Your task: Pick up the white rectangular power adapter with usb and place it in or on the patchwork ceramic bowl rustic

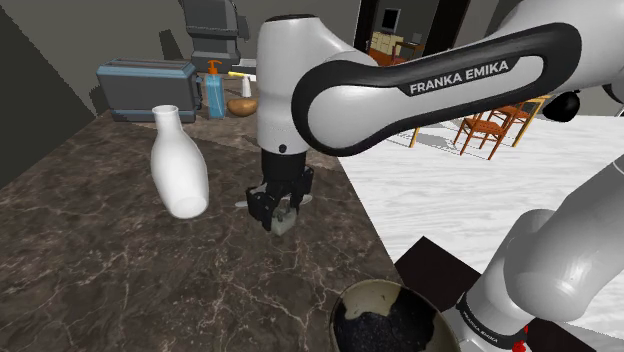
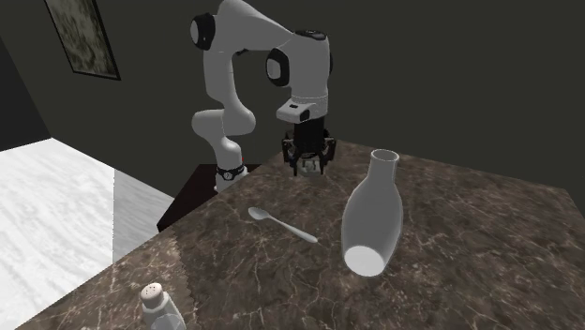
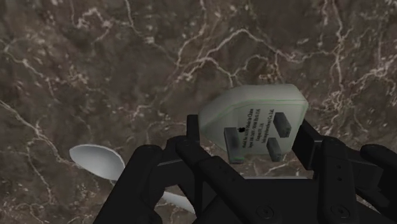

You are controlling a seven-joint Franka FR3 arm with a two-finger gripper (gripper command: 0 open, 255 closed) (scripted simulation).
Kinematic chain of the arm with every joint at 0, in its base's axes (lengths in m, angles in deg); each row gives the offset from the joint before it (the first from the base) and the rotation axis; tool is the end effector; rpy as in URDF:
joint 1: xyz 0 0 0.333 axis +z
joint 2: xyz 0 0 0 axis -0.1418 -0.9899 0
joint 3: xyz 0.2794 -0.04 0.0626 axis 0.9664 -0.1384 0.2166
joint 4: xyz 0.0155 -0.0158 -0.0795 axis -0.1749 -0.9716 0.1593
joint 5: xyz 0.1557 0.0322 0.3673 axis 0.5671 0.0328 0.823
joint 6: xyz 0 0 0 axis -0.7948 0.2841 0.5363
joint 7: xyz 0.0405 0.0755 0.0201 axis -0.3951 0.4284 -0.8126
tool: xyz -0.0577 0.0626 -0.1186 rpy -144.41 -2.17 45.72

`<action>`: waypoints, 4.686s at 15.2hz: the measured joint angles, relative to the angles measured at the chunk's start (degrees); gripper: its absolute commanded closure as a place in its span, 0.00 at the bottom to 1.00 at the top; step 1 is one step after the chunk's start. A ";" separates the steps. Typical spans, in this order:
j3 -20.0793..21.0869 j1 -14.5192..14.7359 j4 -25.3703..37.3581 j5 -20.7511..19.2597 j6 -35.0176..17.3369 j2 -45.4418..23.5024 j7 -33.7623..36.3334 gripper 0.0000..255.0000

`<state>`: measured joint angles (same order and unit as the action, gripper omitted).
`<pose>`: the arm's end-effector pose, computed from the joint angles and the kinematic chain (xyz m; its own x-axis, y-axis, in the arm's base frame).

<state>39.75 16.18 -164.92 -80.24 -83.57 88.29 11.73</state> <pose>0.3960 0.3344 0.4165 0.9971 0.0761 -0.0021 0.0761 -0.9970 -0.0168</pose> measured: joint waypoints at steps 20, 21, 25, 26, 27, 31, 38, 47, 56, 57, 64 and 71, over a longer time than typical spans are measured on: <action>-0.73 0.55 8.87 1.70 12.98 4.59 0.56 1.00; -0.88 1.05 7.09 2.73 13.23 6.81 0.51 1.00; -0.67 3.53 1.20 6.30 14.13 14.32 1.62 1.00; -0.50 4.20 0.18 7.10 14.51 15.91 2.10 1.00; -0.33 4.94 -1.06 7.95 14.86 17.69 2.62 1.00; 0.56 8.27 -6.14 11.49 16.15 24.76 4.97 1.00; 2.70 13.95 -11.63 16.85 19.34 34.61 10.10 1.00; 5.09 15.15 -18.55 19.27 13.64 35.95 9.90 1.00; 5.42 15.31 -19.61 19.61 12.68 36.08 9.77 0.00; 5.42 15.31 -19.61 19.61 12.67 36.08 9.77 0.00; 4.27 14.89 -15.78 18.51 16.09 35.73 10.32 0.00; 2.81 14.51 -12.57 17.35 19.31 35.55 10.39 0.00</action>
<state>42.56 30.68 -177.49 -62.90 -64.26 123.84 22.12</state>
